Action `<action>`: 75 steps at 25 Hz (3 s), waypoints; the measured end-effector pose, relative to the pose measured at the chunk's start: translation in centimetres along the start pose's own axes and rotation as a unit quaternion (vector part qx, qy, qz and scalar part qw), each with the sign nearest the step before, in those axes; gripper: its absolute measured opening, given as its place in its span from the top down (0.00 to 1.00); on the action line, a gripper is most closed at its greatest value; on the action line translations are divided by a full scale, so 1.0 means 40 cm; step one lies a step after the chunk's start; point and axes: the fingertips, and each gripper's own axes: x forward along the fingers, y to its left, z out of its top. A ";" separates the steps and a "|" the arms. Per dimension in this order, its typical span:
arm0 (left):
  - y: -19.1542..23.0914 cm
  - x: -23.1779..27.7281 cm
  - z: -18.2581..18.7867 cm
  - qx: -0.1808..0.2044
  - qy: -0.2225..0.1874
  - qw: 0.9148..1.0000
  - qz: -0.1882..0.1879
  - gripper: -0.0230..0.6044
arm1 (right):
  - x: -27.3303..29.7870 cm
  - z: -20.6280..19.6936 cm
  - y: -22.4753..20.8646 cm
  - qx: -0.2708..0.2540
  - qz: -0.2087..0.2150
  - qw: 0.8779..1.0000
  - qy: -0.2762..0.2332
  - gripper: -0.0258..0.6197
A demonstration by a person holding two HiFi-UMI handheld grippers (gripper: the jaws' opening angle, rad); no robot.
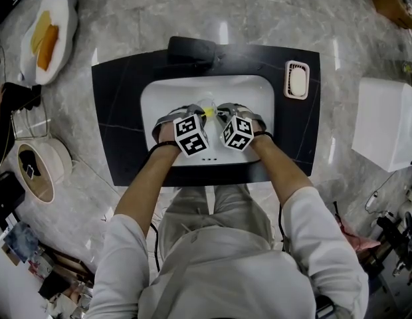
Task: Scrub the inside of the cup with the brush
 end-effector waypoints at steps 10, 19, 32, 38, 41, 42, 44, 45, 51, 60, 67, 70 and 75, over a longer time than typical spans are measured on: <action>0.062 -0.042 -0.047 -0.010 0.034 0.999 0.038 0.90 | 0.001 0.000 -0.001 0.003 -0.001 1.000 0.000 0.91; -0.029 0.000 -0.040 0.040 0.052 0.998 0.009 0.90 | 0.001 -0.005 0.004 0.002 -0.002 1.000 0.002 0.91; 0.053 -0.027 0.015 0.023 0.032 0.998 0.043 0.90 | 0.000 -0.006 0.005 0.010 -0.006 1.000 0.001 0.91; 0.054 -0.041 -0.048 0.017 0.060 0.997 0.049 0.90 | 0.002 -0.003 0.005 0.008 -0.005 1.000 0.002 0.91; 0.029 -0.035 -0.078 0.022 0.074 0.996 0.039 0.90 | 0.002 -0.004 0.006 0.008 -0.006 1.000 0.002 0.91; 0.020 -0.033 -0.083 0.022 0.075 0.996 0.035 0.90 | 0.002 -0.003 0.005 0.008 -0.006 1.000 0.001 0.91; 0.001 -0.028 -0.080 0.029 0.076 0.996 0.025 0.90 | 0.002 0.000 0.004 0.009 -0.007 1.000 0.000 0.91; -0.010 -0.023 -0.074 0.036 0.077 0.996 0.019 0.90 | 0.002 0.000 0.004 0.010 -0.008 1.000 0.000 0.91; -0.027 0.015 -0.027 0.069 0.078 0.994 0.011 0.90 | 0.003 -0.010 0.008 0.013 -0.009 1.000 0.002 0.91; 0.048 0.012 -0.005 0.036 0.063 0.997 0.039 0.90 | 0.004 -0.009 0.010 0.016 -0.010 1.000 0.002 0.91; 0.070 -0.019 -0.036 0.012 0.064 0.997 0.049 0.90 | 0.007 -0.005 0.008 0.013 -0.008 1.000 0.002 0.91; 0.060 -0.025 -0.060 0.005 0.074 0.996 0.044 0.90 | 0.005 -0.001 0.005 0.012 -0.008 1.000 0.001 0.91; 0.019 -0.006 -0.081 0.008 0.084 0.996 0.024 0.90 | 0.007 -0.003 0.008 0.015 -0.008 1.000 0.003 0.91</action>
